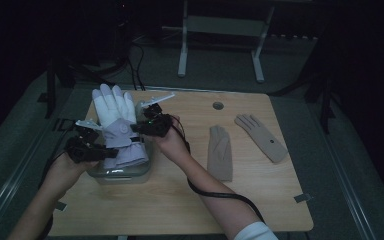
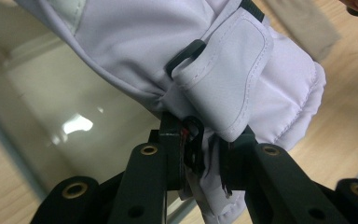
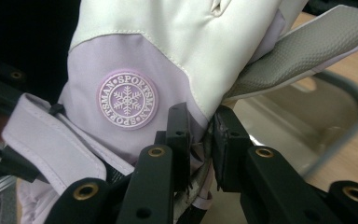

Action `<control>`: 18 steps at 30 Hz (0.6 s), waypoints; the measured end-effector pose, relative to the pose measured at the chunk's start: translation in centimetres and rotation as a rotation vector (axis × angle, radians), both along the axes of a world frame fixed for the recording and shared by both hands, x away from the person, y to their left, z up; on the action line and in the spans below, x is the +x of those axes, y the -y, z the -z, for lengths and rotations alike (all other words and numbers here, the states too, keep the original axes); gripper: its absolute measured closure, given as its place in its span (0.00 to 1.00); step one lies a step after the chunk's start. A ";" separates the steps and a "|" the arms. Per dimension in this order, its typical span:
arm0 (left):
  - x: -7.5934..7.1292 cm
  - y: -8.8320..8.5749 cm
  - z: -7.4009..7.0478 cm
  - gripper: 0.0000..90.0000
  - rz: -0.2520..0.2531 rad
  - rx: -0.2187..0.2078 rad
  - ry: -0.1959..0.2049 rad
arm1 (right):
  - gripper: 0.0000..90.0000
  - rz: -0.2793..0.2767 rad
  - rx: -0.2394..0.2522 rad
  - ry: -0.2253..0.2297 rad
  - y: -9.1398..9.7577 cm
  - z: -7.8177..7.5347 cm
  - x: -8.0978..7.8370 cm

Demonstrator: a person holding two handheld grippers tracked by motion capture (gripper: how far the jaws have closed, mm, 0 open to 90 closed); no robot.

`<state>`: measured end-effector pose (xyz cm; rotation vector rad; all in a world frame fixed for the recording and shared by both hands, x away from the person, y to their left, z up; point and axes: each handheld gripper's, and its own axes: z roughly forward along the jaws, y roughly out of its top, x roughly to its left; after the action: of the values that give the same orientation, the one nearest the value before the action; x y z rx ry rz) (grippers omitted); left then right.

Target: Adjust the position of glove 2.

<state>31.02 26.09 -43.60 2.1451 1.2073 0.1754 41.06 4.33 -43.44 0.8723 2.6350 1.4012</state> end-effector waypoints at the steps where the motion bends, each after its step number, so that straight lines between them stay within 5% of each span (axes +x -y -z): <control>1: 0.1 -0.4 0.3 0.83 -0.006 0.002 -0.014 | 0.87 0.002 -0.004 -0.007 -0.5 0.3 0.1; 6: 0.9 -1.4 2.4 0.83 -0.001 0.001 -0.082 | 0.87 0.010 -0.062 -0.043 -2.3 2.3 0.4; 14: 2.2 -1.0 5.2 0.82 0.001 -0.014 -0.181 | 0.87 0.015 -0.177 -0.125 -2.4 5.3 1.0; 18: 2.9 -0.6 6.3 0.81 0.011 0.026 -0.226 | 0.87 0.015 -0.245 -0.165 -2.4 6.5 1.2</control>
<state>33.93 26.66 -49.87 2.2401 1.3254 -0.0587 42.28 6.78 -49.93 1.0114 2.8327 1.0124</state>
